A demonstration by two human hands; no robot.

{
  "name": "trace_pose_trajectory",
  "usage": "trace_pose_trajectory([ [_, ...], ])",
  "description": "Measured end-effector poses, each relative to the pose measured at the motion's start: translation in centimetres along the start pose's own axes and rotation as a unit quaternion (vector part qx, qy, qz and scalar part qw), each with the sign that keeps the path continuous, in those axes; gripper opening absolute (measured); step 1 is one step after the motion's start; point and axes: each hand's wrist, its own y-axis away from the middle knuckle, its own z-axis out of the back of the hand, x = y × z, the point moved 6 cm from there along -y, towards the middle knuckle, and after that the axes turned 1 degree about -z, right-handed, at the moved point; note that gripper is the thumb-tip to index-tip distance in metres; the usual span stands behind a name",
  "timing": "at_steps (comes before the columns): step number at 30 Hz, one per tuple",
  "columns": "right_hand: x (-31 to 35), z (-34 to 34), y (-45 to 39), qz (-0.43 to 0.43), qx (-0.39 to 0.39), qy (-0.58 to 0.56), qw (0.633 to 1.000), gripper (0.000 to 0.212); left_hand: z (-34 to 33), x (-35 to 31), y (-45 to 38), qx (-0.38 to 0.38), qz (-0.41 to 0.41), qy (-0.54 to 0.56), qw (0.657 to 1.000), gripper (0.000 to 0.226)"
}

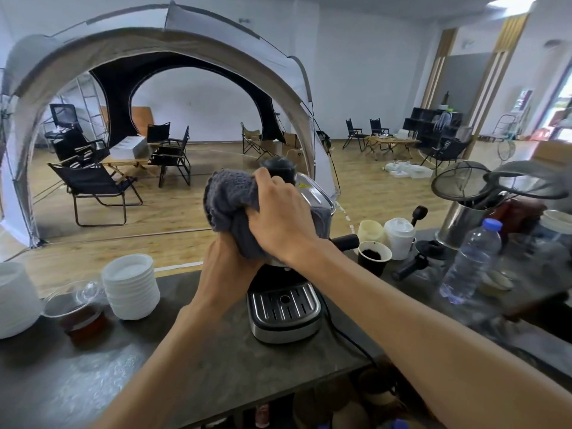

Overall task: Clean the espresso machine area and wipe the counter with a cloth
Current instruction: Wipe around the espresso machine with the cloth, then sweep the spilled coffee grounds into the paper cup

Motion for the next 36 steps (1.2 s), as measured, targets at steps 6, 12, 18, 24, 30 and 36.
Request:
trace_pose_trajectory([
  [6,-4.2,3.0,0.7,0.010,0.059,-0.056,0.997,0.028,0.2,0.1,-0.1,0.007,0.005,-0.010,1.000,0.083],
  [12,-10.9,7.1,1.8,-0.035,0.034,-0.033,0.998,0.031,0.0,-1.2,1.3,0.019,-0.017,0.047,0.999,0.112],
  [18,-21.0,9.1,7.9,-0.144,-0.039,-0.037,0.988,0.028,0.1,-2.9,4.8,-0.103,-0.016,-0.001,0.995,0.077],
  [24,-27.4,-1.8,14.8,-0.175,0.126,-0.051,0.975,0.033,-10.9,-9.0,10.1,0.022,-0.159,0.018,0.987,0.026],
  [30,-30.0,-10.4,18.2,-0.112,0.250,-0.056,0.960,0.054,-22.0,-7.6,10.6,0.123,-0.063,-0.063,0.988,0.038],
  [36,-31.6,-11.5,17.0,-0.099,0.274,-0.141,0.946,0.056,-25.9,-4.1,10.7,0.204,0.045,-0.149,0.966,0.068],
])
